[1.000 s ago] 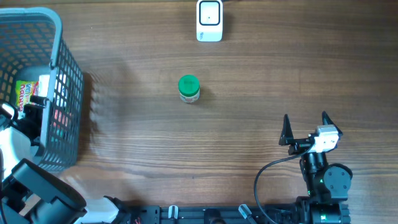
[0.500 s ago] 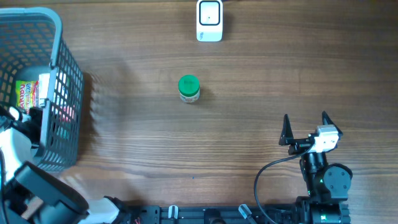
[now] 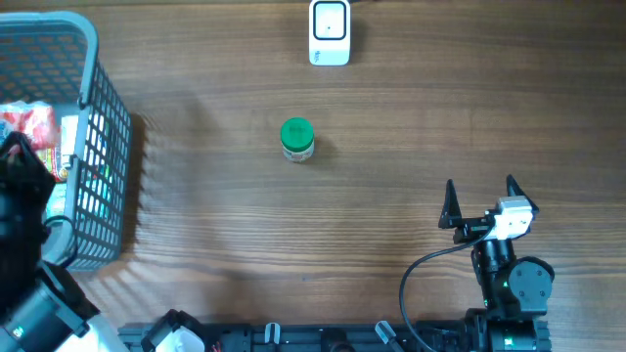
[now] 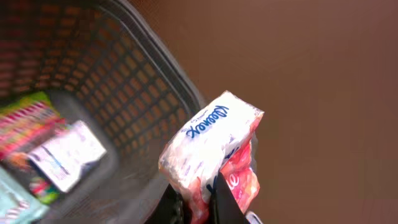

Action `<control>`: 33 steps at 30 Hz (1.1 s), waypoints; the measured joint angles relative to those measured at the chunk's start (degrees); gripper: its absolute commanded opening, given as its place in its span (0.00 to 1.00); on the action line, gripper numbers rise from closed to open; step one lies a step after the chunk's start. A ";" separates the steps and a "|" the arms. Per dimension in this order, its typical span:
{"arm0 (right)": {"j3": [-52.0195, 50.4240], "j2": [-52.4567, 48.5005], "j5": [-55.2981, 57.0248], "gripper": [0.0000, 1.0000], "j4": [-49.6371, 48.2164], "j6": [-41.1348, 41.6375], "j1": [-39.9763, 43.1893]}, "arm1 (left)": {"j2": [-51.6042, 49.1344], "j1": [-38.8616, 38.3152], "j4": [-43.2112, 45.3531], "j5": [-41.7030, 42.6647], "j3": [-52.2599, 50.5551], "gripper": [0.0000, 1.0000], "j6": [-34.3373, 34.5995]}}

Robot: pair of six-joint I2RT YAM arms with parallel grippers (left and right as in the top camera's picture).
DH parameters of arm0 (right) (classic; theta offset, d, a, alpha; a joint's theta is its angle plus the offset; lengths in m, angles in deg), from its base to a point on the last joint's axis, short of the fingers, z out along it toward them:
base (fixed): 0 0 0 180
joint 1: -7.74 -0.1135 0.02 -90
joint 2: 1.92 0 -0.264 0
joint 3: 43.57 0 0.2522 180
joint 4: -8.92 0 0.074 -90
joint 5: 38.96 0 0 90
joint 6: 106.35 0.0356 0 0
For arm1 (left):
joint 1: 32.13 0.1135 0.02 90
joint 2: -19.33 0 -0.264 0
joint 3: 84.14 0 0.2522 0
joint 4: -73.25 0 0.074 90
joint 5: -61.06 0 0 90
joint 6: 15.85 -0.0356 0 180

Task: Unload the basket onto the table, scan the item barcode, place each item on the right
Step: 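Reach the left gripper into the basket and grasp the red-white box, then carry the red-white box out and place it right of the jar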

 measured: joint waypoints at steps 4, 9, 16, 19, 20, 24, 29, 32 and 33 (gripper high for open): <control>0.00 0.00 0.02 1.00 0.00 0.00 0.00 | -0.92 -5.20 -1.55 6.91 -0.02 0.04 1.42; 0.00 0.00 0.00 1.00 0.00 0.00 0.00 | -2.62 -28.37 -3.13 6.21 -0.39 0.04 1.22; 0.00 0.00 0.15 1.00 0.00 0.00 0.00 | -17.09 -68.02 0.98 -12.02 -0.66 0.04 0.98; 0.00 0.00 0.15 1.00 0.02 0.00 0.00 | -27.82 -78.68 7.39 -14.69 -0.72 0.04 1.92; 0.00 0.00 0.15 1.00 0.00 0.00 0.00 | -31.56 -81.20 8.46 -14.93 -0.72 0.04 2.60; 0.00 0.00 0.15 0.99 0.00 0.00 0.00 | -45.11 -87.23 10.71 -16.04 -0.85 0.04 8.31; 0.00 0.00 0.15 1.00 0.00 0.00 0.00 | -53.07 -89.96 11.43 -20.57 -0.90 0.30 21.68; 0.00 0.00 0.15 1.00 0.00 0.00 0.00 | -54.86 -91.38 11.37 -22.53 -0.96 0.82 28.04; 0.00 0.00 0.15 1.00 0.00 0.00 0.00 | -54.82 -91.84 11.56 -23.37 -0.96 0.87 29.31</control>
